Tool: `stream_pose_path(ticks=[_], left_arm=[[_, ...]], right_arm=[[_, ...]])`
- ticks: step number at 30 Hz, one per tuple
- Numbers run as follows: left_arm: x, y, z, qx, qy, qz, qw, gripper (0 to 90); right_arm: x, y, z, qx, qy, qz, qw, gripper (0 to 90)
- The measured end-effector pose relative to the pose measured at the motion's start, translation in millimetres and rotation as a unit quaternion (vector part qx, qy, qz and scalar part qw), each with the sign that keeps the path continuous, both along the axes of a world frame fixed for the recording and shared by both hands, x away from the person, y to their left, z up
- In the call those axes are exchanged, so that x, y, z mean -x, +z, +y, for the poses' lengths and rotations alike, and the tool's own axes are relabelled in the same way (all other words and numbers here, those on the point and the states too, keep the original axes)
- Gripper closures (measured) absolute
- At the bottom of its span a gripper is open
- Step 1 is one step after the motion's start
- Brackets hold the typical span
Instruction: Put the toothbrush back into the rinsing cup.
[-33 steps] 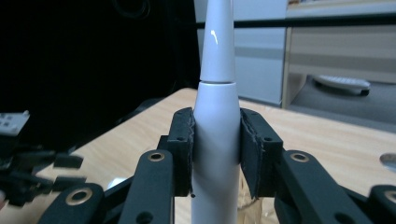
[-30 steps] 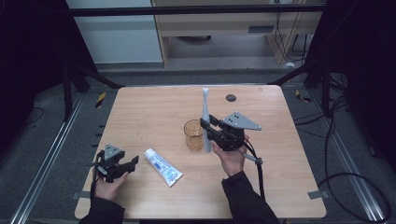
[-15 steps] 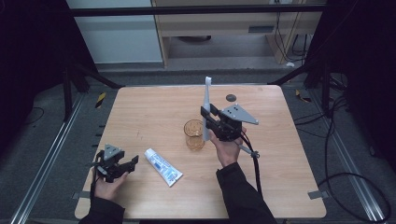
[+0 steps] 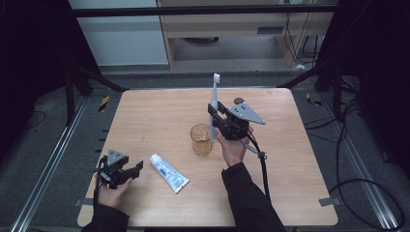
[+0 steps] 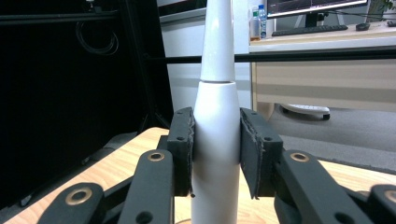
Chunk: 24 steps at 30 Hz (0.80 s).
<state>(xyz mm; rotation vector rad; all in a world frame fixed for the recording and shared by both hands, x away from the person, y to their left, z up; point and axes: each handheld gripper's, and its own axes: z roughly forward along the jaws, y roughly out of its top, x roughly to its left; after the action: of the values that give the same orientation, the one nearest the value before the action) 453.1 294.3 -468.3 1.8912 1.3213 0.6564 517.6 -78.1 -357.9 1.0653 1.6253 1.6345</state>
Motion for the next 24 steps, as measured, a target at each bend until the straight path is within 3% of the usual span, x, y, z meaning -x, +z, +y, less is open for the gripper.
stream_pose_path(ticks=[10,24], left_arm=[[0.0,0.3,0.6,0.001,-0.001,0.000,1.0000,36.6],[-0.2,-0.2,0.8,0.000,-0.001,0.001,1.0000,36.6]], right_arm=[[-10.8,-1.9,7.6,-0.007,-0.002,-0.008,0.9999,67.3],[-19.0,-12.6,15.4,-0.004,0.005,-0.001,1.0000,67.3]])
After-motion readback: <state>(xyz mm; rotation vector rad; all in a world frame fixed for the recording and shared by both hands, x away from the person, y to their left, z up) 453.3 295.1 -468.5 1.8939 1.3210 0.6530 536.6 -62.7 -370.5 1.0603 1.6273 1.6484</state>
